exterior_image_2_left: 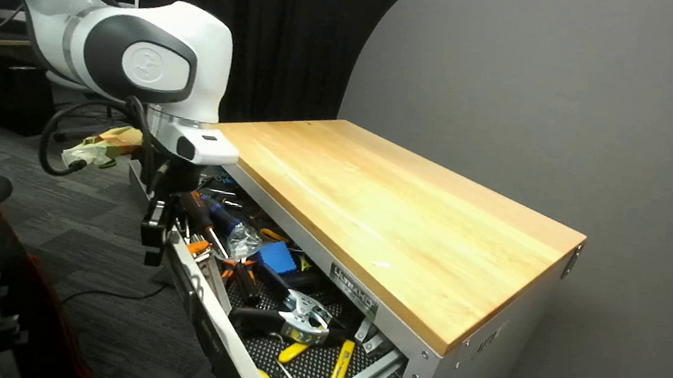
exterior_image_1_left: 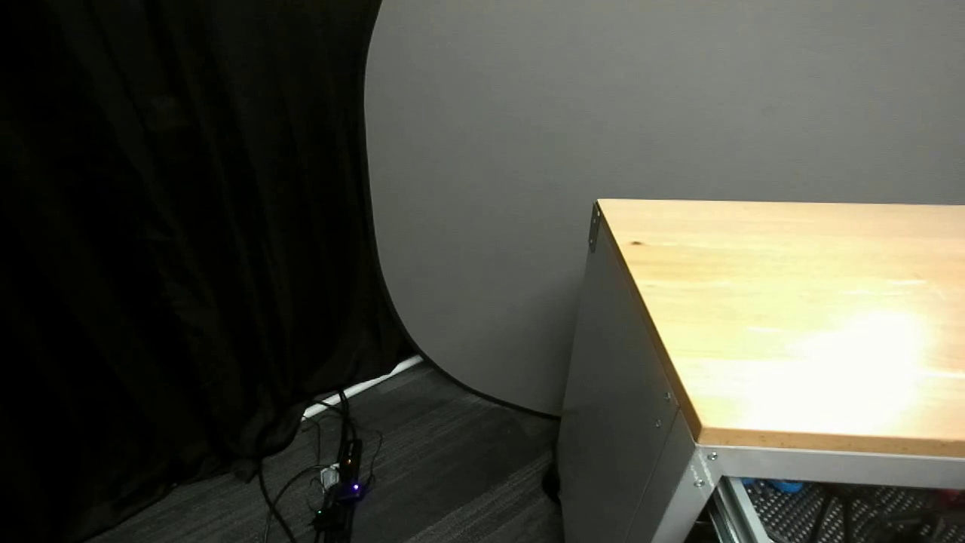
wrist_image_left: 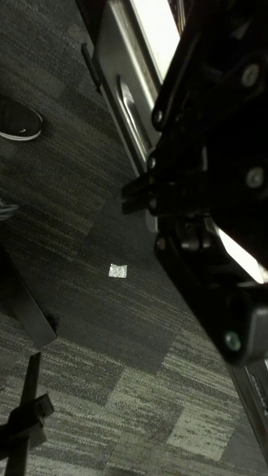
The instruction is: Put the screwdriver in the open drawer then close the drawer
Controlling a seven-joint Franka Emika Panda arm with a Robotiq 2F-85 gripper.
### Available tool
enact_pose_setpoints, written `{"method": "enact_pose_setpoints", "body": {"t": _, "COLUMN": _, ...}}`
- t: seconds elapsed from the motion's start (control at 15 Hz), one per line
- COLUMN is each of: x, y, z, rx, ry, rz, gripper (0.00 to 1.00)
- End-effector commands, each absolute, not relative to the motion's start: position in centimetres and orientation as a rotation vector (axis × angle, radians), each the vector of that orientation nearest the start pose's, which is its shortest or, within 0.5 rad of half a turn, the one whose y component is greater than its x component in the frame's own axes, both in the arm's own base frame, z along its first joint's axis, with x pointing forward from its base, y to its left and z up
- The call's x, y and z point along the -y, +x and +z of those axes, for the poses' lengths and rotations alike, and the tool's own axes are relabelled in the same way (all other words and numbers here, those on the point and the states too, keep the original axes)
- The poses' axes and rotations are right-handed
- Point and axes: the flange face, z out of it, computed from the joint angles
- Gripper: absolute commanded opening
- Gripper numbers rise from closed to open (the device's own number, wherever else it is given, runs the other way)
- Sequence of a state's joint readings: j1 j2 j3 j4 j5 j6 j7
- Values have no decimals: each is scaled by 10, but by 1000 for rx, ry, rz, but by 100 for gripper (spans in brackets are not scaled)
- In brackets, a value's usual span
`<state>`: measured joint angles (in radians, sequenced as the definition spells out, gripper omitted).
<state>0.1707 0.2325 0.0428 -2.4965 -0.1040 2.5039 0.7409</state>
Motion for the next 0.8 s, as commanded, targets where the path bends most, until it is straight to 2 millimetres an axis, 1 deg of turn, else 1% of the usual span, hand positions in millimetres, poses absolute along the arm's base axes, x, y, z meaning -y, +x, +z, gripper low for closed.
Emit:
{"method": "enact_pose_setpoints", "body": {"t": 0.0, "x": -114, "y": 469, "z": 180, "rx": -677, "ry": -3194, "rz": 150, "gripper": 9}}
{"method": "enact_pose_setpoints", "body": {"t": 0.27, "x": -124, "y": 491, "z": 182, "rx": -661, "ry": -3184, "rz": 43, "gripper": 9}}
{"method": "enact_pose_setpoints", "body": {"t": 0.73, "x": -129, "y": 524, "z": 185, "rx": -722, "ry": -3132, "rz": -189, "gripper": 10}}
